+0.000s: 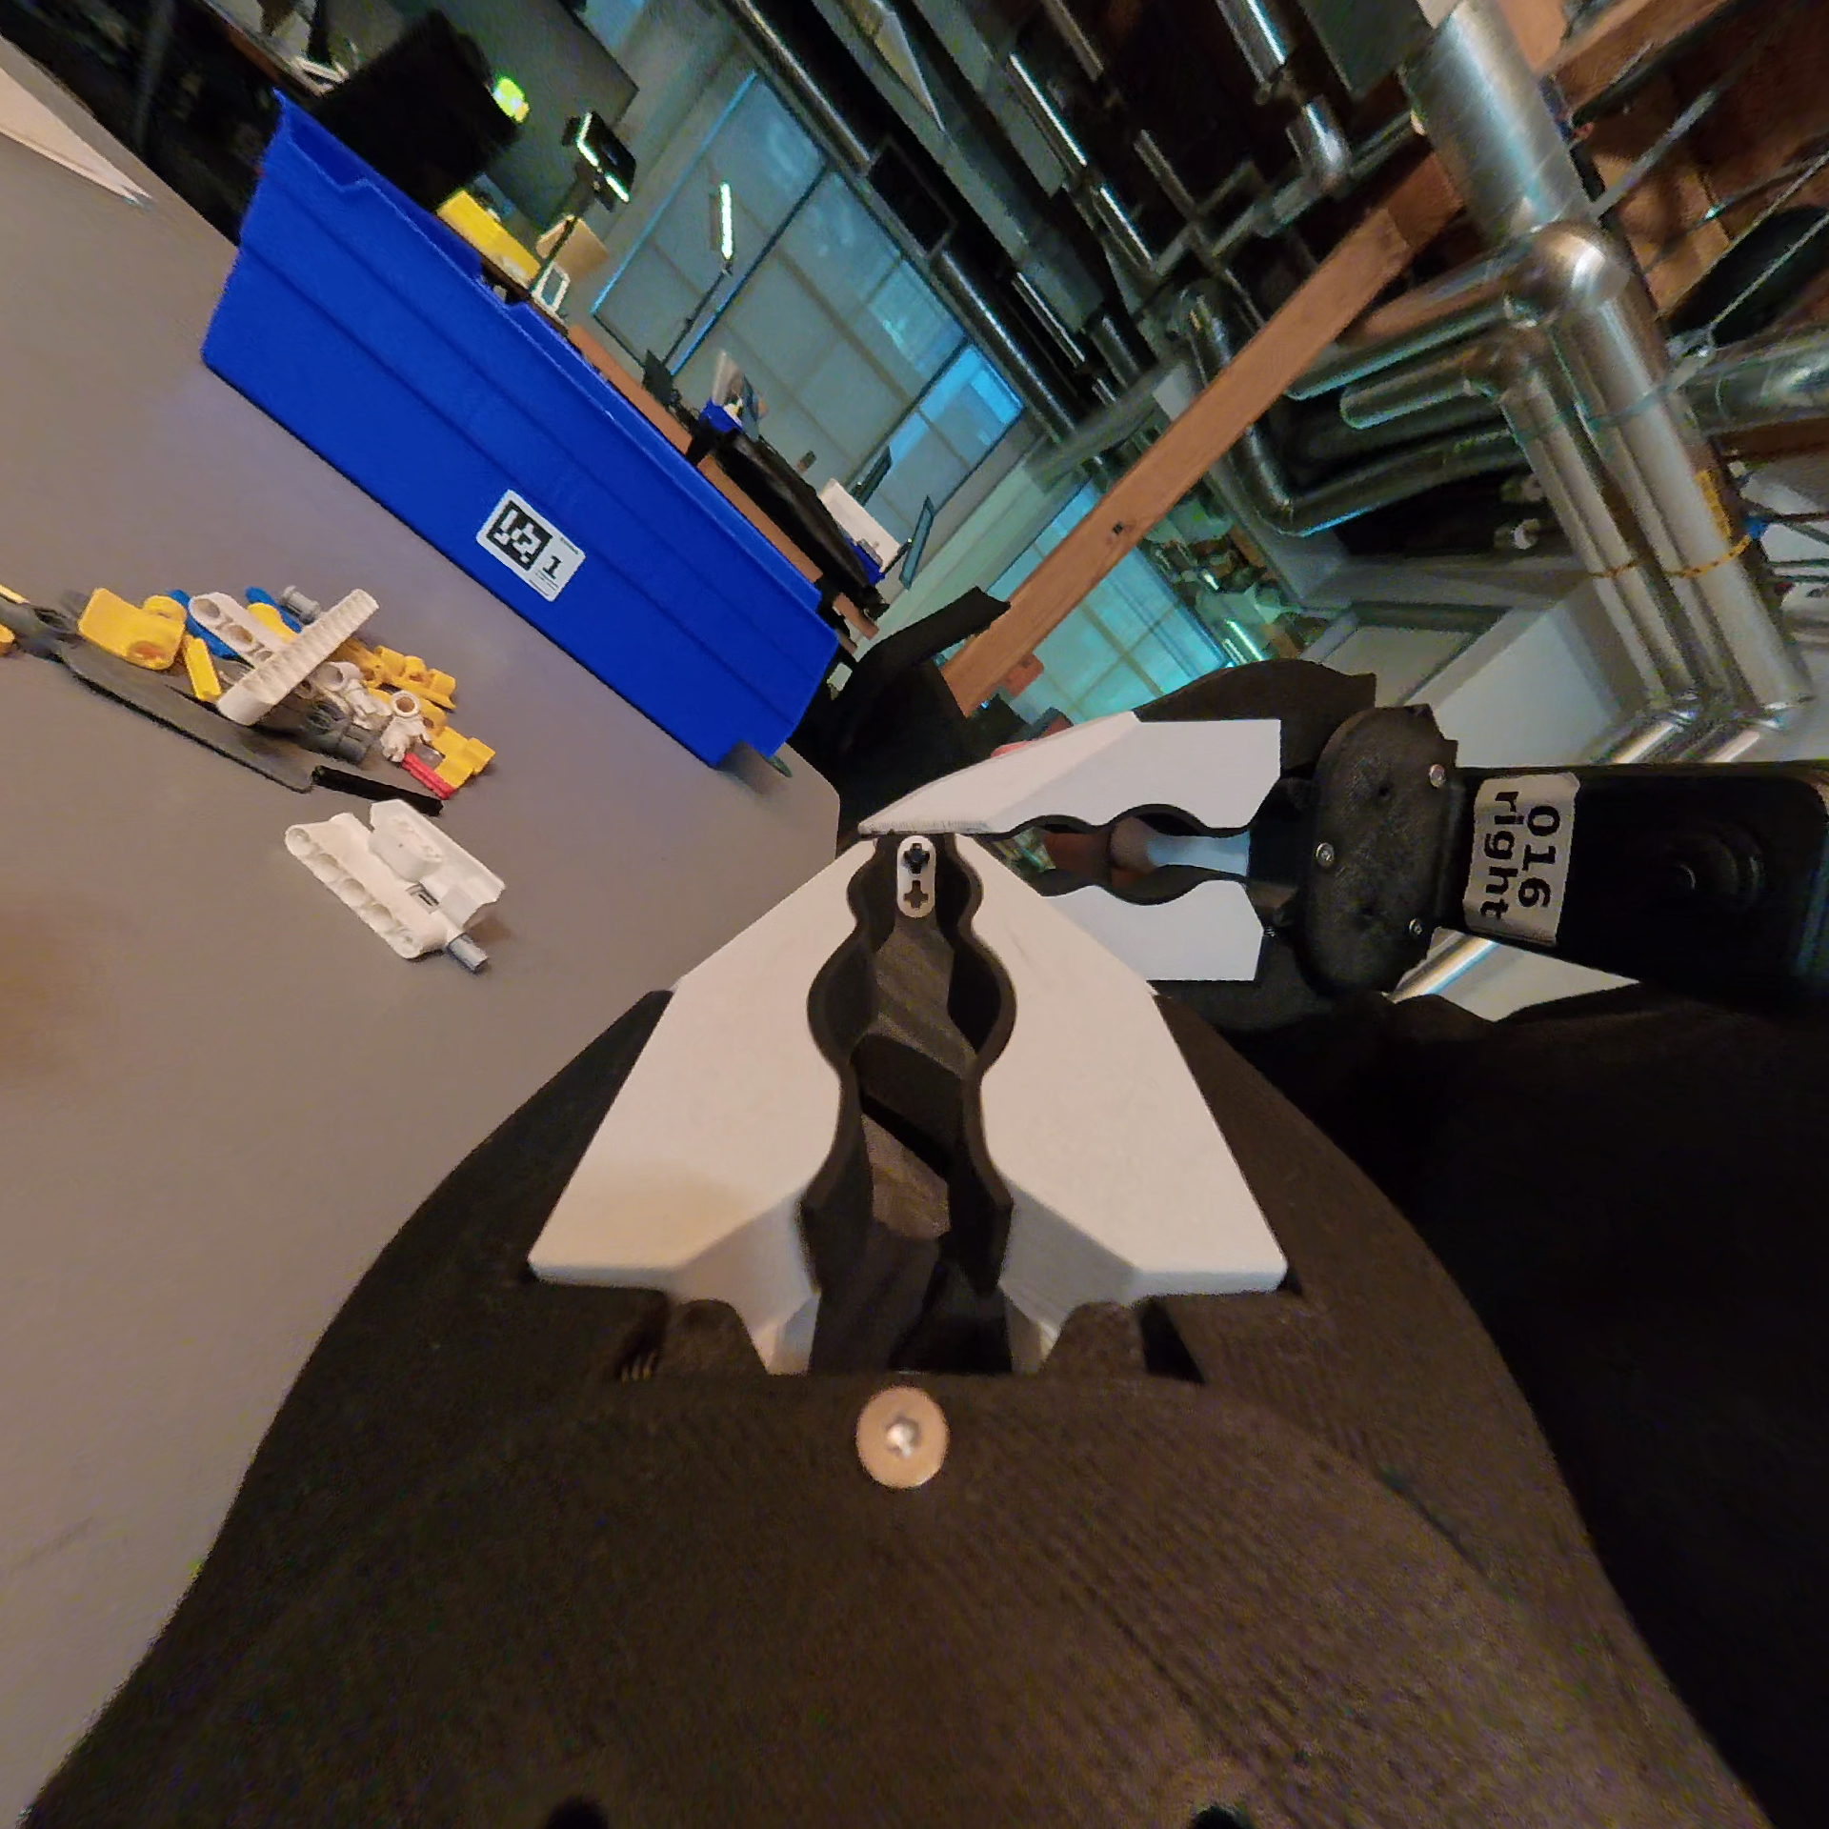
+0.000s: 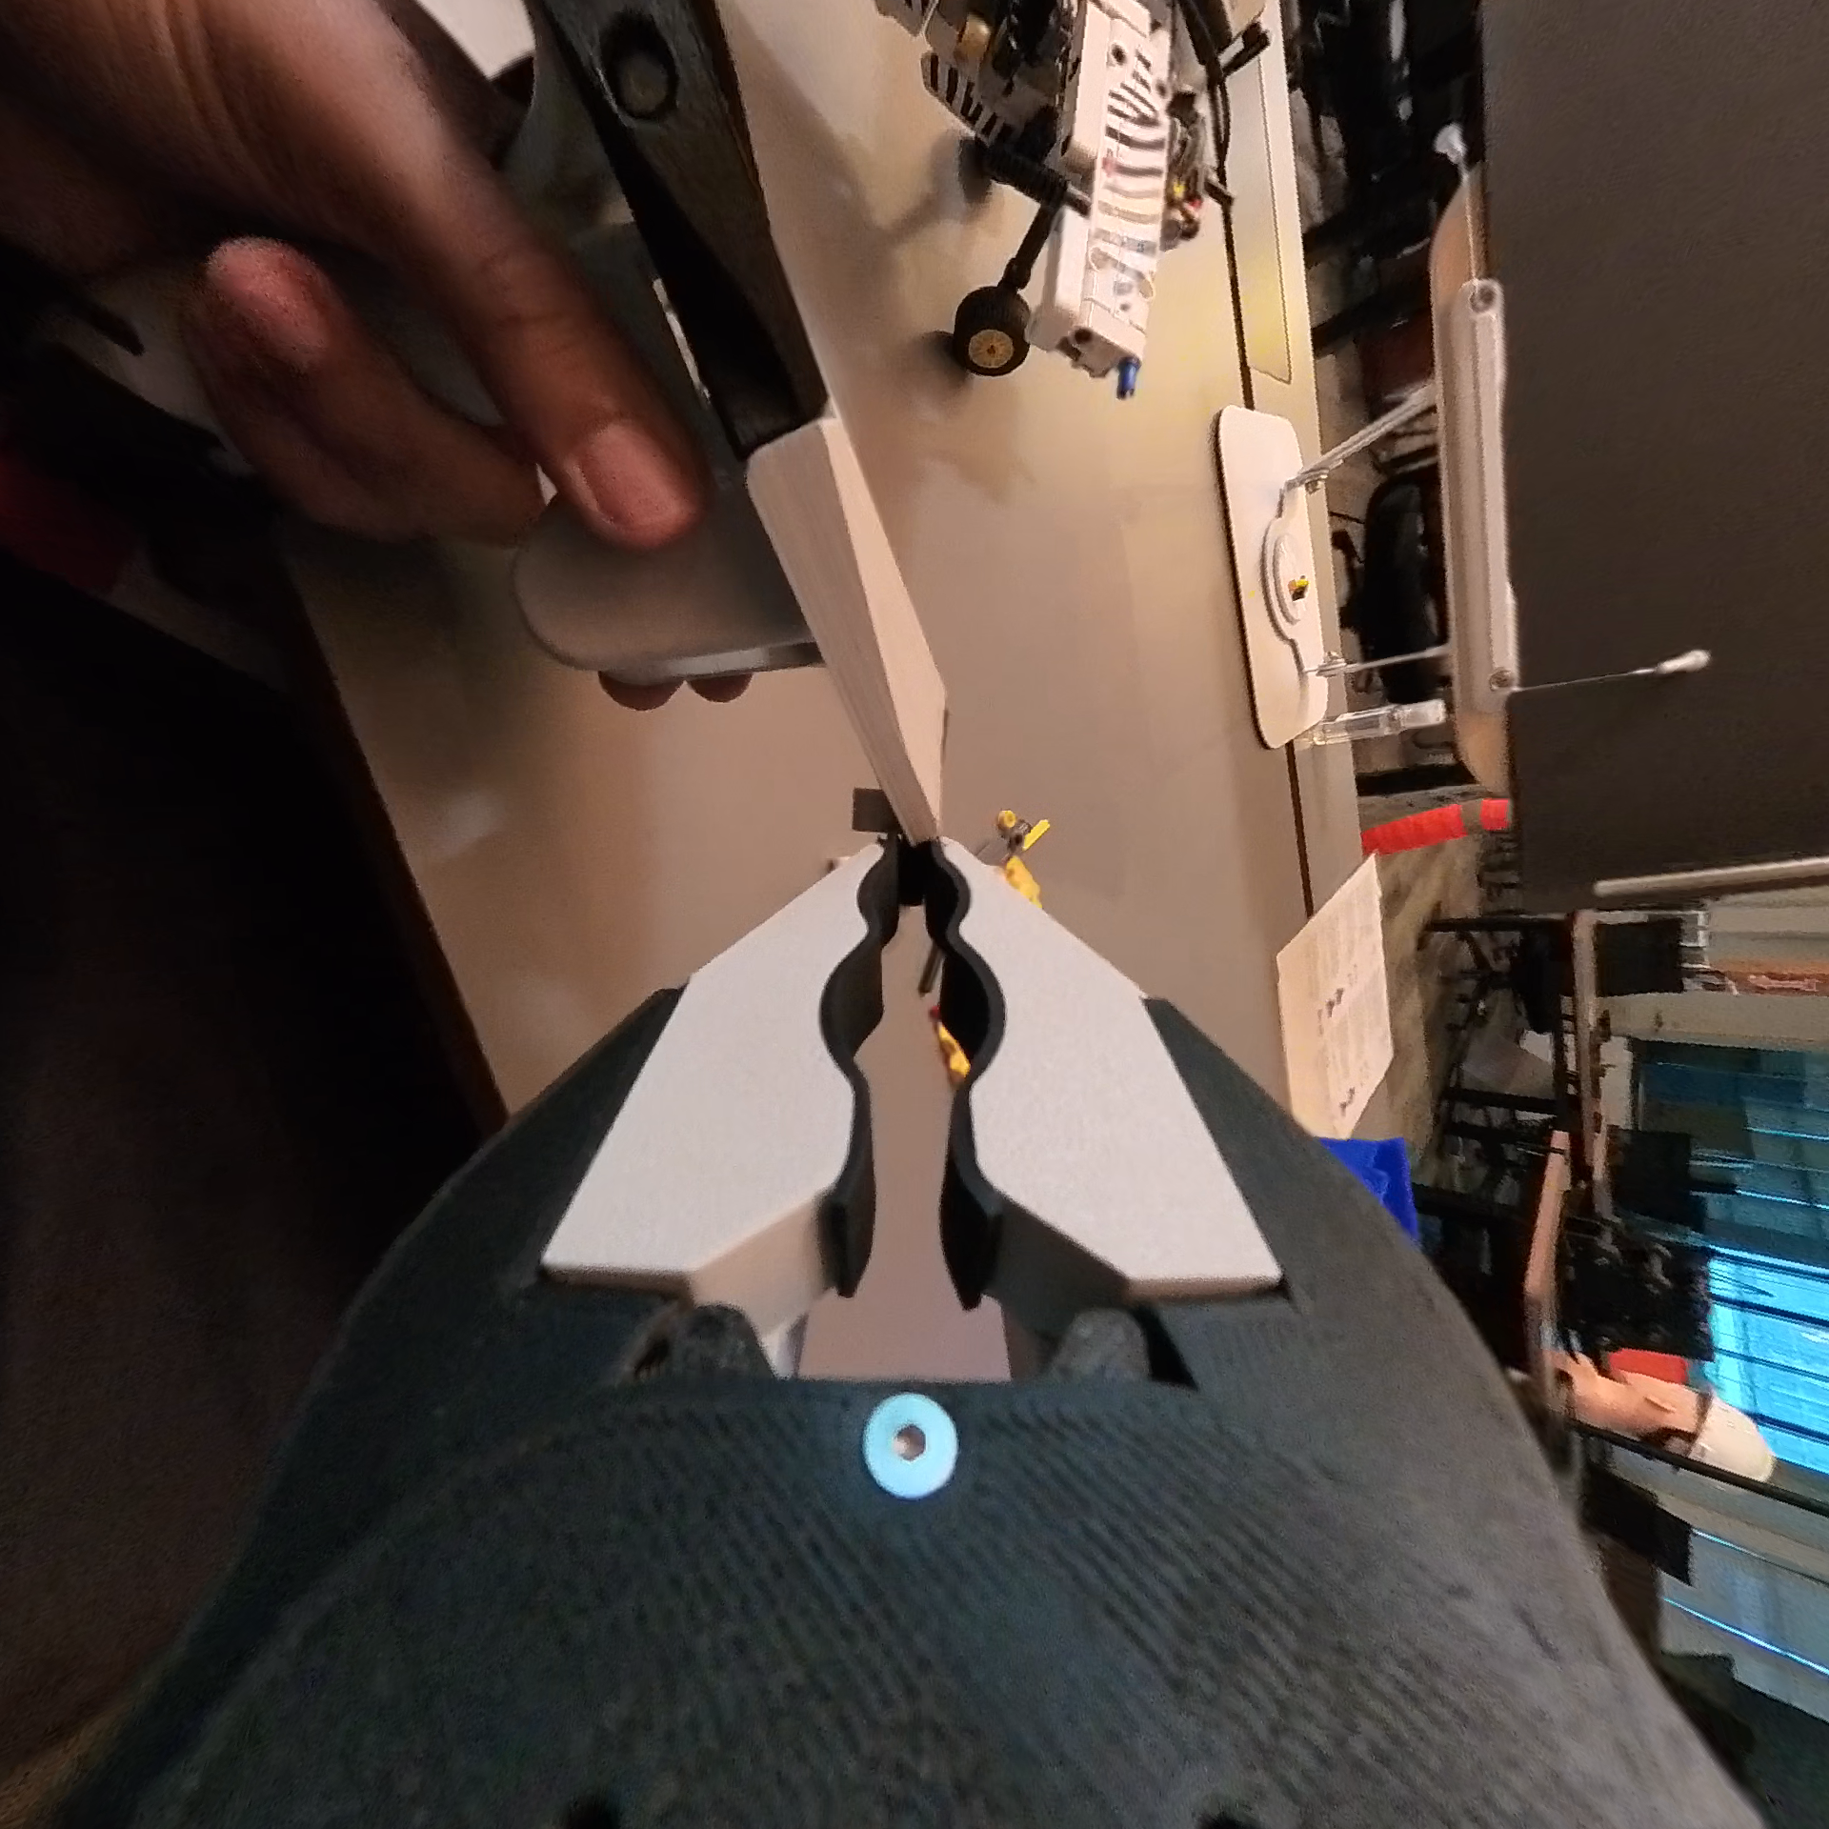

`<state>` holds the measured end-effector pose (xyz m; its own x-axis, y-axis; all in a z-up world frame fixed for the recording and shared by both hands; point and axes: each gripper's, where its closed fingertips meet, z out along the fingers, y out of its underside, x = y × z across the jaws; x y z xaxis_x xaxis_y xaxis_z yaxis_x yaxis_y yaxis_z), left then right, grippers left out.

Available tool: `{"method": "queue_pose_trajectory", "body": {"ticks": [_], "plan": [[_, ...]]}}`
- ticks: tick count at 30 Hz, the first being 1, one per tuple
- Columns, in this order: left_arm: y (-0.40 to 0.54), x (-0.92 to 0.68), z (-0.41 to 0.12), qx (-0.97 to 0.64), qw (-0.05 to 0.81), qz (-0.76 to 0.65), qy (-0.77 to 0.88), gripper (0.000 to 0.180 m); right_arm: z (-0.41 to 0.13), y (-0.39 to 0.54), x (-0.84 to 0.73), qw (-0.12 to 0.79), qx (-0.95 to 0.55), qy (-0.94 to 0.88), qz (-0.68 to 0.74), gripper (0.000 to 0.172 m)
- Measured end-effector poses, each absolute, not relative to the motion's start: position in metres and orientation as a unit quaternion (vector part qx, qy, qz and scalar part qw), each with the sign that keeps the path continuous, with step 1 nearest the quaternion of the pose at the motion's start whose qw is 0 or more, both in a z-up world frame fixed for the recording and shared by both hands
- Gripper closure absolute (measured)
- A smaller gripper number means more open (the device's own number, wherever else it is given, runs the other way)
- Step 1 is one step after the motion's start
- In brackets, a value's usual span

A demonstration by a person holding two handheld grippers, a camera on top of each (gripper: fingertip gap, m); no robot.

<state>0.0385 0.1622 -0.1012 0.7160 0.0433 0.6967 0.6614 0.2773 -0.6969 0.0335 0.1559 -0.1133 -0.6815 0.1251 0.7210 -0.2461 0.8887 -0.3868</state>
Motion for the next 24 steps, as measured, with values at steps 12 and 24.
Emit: {"method": "queue_pose_trajectory", "body": {"ticks": [12, 24], "plan": [[0.175, 0.043, -0.097, -0.560, 0.739, -0.187, -0.325, 0.177, -0.112, 0.166, 0.043, 0.128, -0.167, -0.883, 0.419, 0.169], [0.181, 0.045, -0.101, -0.541, 0.725, -0.231, -0.358, 0.177, -0.115, 0.174, 0.043, 0.251, -0.090, -0.898, 0.349, 0.169]]}}
